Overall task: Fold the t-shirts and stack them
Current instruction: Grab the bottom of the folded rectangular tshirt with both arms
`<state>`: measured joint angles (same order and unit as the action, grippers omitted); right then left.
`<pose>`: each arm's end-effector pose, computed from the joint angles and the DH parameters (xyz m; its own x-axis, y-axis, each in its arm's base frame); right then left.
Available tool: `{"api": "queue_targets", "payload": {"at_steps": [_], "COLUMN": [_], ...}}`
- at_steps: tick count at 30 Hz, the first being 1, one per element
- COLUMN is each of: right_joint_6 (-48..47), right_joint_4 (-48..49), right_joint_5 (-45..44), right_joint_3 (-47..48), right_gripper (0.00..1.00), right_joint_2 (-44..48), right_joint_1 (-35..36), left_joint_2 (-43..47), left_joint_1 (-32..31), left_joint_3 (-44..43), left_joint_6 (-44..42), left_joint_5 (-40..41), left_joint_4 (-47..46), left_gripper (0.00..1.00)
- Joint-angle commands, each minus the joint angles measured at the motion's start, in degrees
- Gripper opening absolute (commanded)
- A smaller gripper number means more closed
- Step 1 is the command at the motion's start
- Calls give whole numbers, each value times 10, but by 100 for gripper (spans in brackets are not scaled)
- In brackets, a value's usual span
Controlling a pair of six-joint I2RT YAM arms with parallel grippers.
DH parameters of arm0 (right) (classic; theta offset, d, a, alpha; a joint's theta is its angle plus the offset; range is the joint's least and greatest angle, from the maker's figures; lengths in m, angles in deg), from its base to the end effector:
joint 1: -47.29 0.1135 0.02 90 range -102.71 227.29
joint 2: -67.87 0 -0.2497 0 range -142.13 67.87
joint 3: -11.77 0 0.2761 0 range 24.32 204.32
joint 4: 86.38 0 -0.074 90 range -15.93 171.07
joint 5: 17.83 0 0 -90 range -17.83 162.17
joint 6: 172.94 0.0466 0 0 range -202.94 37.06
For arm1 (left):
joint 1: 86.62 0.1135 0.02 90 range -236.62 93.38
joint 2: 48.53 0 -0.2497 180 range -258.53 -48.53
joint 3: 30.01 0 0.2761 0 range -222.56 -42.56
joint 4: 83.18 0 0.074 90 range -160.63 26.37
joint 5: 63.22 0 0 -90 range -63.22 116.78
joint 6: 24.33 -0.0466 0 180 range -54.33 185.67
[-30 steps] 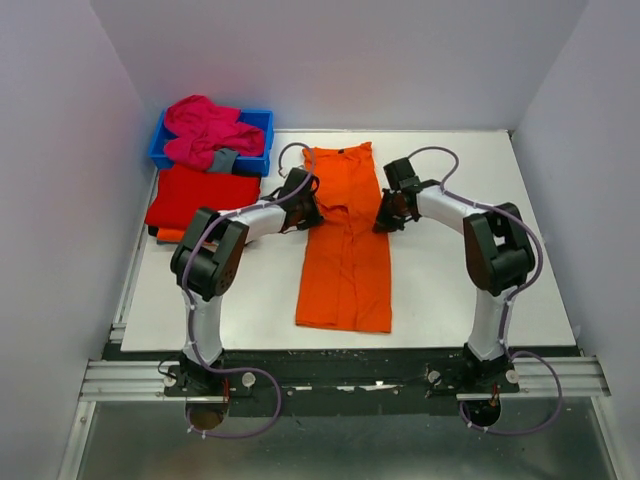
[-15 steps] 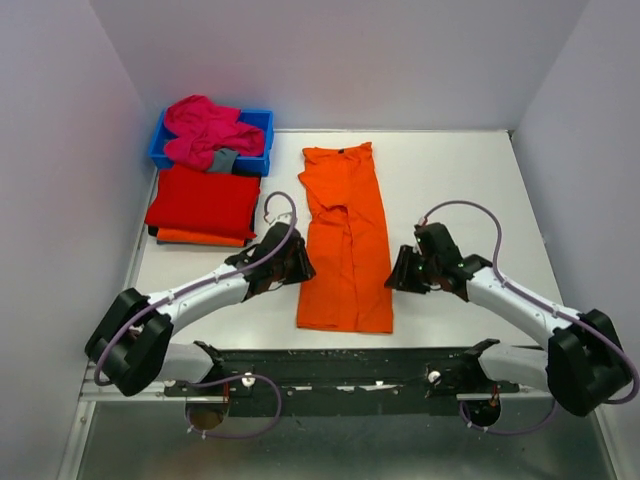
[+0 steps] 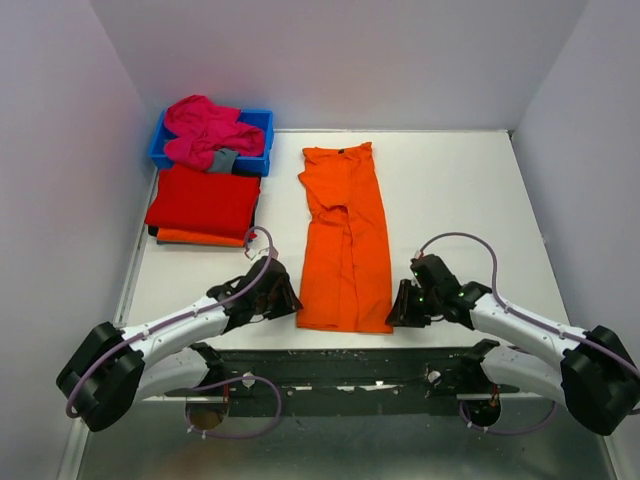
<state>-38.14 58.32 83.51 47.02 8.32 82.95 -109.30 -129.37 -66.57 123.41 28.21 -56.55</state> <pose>0.1618 0.1273 0.1119 -0.9570 0.1637 -0.2396 0.0308 0.8784 0.4769 0.1668 -0.1526 0.1247 -0.8680 -0.3489 -0.3534 -0.1255 0.8426 -0.5237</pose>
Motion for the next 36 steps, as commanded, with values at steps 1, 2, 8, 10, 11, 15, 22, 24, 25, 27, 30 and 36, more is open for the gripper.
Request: {"api": "queue_targets", "payload": {"at_steps": [1,2,8,10,11,15,22,24,25,27,30,36], "right_joint_6": [16,15,16,16,16,13,0,-4,-6,-10,-11,-18], "right_joint_4": [9,7,-21,-25,-27,-27,-58,-75,-83,-92,-100,-118], "right_joint_5": [21,23,15,15,15,14,9,10,11,14,16,-15], "right_joint_3": [-12,-13,-10,-7,-6,-2,16,23,28,33,38,97], "right_gripper": [36,34,14,13,13,12,1,1,1,1,1,1], "right_joint_2": [-18,-18,6,12,12,6,10,22,26,35,48,44], "right_joint_1": [15,19,23,23,23,23,23,23,23,23,23,23], "left_joint_2": [-12,-13,-9,-19,-22,-22,-2,7,10,14,19,25], "left_joint_1": [-3,-4,-10,-10,-12,-16,-31,-36,-38,-42,-46,-42], "left_joint_3": [17,16,36,34,32,34,29,27,27,27,27,-3], "left_joint_6": [24,25,37,37,34,36,41,48,51,57,68,69], "left_joint_5": [-39,-42,-71,-74,-74,-89,-103,-106,-108,-114,-124,-136], "left_joint_4": [-19,-13,-22,-13,-4,5,15,16,16,14,5,-2], "left_gripper": [47,47,41,40,40,36,0,0,0,0,0,0]}}
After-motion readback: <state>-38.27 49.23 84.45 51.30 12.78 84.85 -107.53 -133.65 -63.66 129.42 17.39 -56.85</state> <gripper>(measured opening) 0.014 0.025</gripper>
